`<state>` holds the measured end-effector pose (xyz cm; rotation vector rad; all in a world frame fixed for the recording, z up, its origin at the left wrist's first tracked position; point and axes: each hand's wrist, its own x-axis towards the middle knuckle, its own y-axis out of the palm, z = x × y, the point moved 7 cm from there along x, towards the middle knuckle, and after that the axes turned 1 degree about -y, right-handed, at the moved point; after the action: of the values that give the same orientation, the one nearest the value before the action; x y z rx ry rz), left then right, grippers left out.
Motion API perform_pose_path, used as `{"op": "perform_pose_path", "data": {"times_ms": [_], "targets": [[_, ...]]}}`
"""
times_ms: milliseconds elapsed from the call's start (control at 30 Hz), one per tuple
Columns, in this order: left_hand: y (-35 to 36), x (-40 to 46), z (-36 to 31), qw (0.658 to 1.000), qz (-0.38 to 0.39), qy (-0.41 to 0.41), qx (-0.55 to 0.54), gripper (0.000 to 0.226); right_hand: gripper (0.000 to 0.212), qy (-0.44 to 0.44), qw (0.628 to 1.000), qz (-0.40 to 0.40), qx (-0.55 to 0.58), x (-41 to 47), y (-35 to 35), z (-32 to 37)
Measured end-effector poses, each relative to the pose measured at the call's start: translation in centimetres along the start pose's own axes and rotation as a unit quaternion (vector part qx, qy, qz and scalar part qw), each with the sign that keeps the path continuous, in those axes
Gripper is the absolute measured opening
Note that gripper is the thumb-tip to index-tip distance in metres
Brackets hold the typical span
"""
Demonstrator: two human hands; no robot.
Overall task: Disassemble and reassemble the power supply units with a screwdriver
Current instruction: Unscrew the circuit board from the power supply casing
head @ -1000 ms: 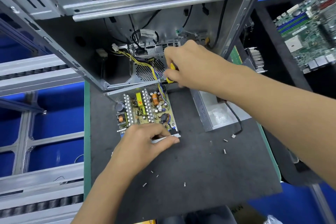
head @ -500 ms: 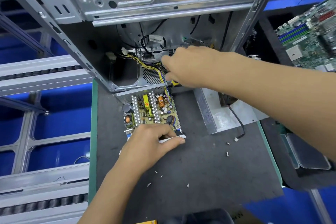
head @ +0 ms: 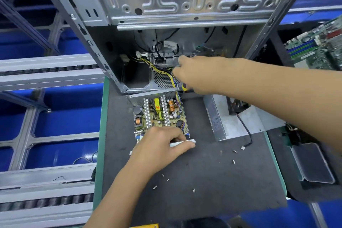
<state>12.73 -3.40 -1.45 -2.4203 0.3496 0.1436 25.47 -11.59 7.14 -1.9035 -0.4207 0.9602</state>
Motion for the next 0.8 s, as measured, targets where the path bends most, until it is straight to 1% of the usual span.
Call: {"op": "perform_pose_path", "data": {"times_ms": [67, 100, 133, 167, 200, 300, 333, 367, 400, 467, 567, 600, 633, 667, 700, 733, 767, 800], "targets": [[0.0, 0.0, -0.2, 1.0, 0.001, 0.013, 0.004, 0.027, 0.019, -0.05, 0.997, -0.013, -0.058, 0.0, -0.6, 0.8], [0.0, 0.1, -0.2, 1.0, -0.002, 0.019, 0.008, 0.027, 0.014, -0.06, 0.996, -0.007, -0.072, 0.1, -0.9, 1.1], [0.0, 0.2, -0.2, 1.0, -0.001, 0.021, 0.012, 0.026, 0.007, -0.067, 0.995, 0.002, -0.074, 0.2, -1.2, 1.5], [0.1, 0.2, -0.2, 1.0, 0.003, 0.021, 0.013, 0.026, 0.01, -0.059, 0.996, 0.01, -0.065, 0.5, -1.4, 1.7], [0.1, 0.1, -0.2, 1.0, 0.004, 0.021, 0.013, 0.026, 0.013, -0.04, 0.998, 0.01, -0.044, 0.8, -1.6, 1.7], [0.1, 0.0, -0.3, 1.0, 0.005, 0.02, 0.02, 0.028, 0.004, 0.062, 0.995, 0.055, 0.057, 1.9, -1.5, 1.7], [0.0, 0.0, -0.4, 1.0, 0.004, 0.018, 0.022, 0.029, 0.004, 0.083, 0.992, 0.067, 0.075, 2.1, -1.3, 1.7], [0.0, 0.0, -0.5, 1.0, 0.006, 0.016, 0.023, 0.029, 0.005, 0.086, 0.991, 0.077, 0.068, 2.1, -1.0, 1.7], [0.0, 0.0, -0.5, 1.0, 0.008, 0.015, 0.023, 0.029, 0.007, 0.068, 0.994, 0.078, 0.04, 2.0, -1.0, 1.7], [-0.1, 0.0, -0.5, 1.0, 0.016, 0.012, 0.024, 0.029, 0.015, -0.006, 0.996, 0.071, -0.056, 1.2, -1.1, 1.6], [0.0, -0.1, -0.4, 0.999, 0.024, 0.015, 0.03, 0.029, 0.019, -0.13, 0.971, 0.046, -0.196, 0.0, -1.1, 1.6], [0.1, 0.0, -0.3, 0.999, 0.023, 0.016, 0.029, 0.029, 0.019, -0.151, 0.963, 0.045, -0.22, -0.1, -1.1, 2.0], [0.1, 0.1, -0.1, 0.999, 0.022, 0.019, 0.029, 0.029, 0.017, -0.152, 0.961, 0.049, -0.227, 0.2, -1.0, 2.4], [0.2, 0.1, -0.1, 0.999, 0.021, 0.024, 0.029, 0.029, 0.014, -0.134, 0.967, 0.059, -0.209, 0.7, -1.0, 2.7], [0.2, 0.1, -0.1, 0.999, 0.021, 0.029, 0.029, 0.029, 0.016, -0.095, 0.979, 0.067, -0.166, 1.4, -1.2, 2.5], [0.3, 0.1, 0.0, 0.999, 0.022, 0.034, 0.028, 0.029, 0.019, -0.043, 0.991, 0.083, -0.096, 2.2, -1.1, 2.1], [0.2, 0.1, -0.1, 0.999, 0.025, 0.037, 0.028, 0.029, 0.021, 0.012, 0.994, 0.106, -0.014, 2.8, -0.9, 1.5], [0.2, 0.1, -0.1, 0.998, 0.027, 0.039, 0.031, 0.029, 0.021, 0.058, 0.986, 0.139, 0.066, 3.1, -0.7, 0.9]]}}
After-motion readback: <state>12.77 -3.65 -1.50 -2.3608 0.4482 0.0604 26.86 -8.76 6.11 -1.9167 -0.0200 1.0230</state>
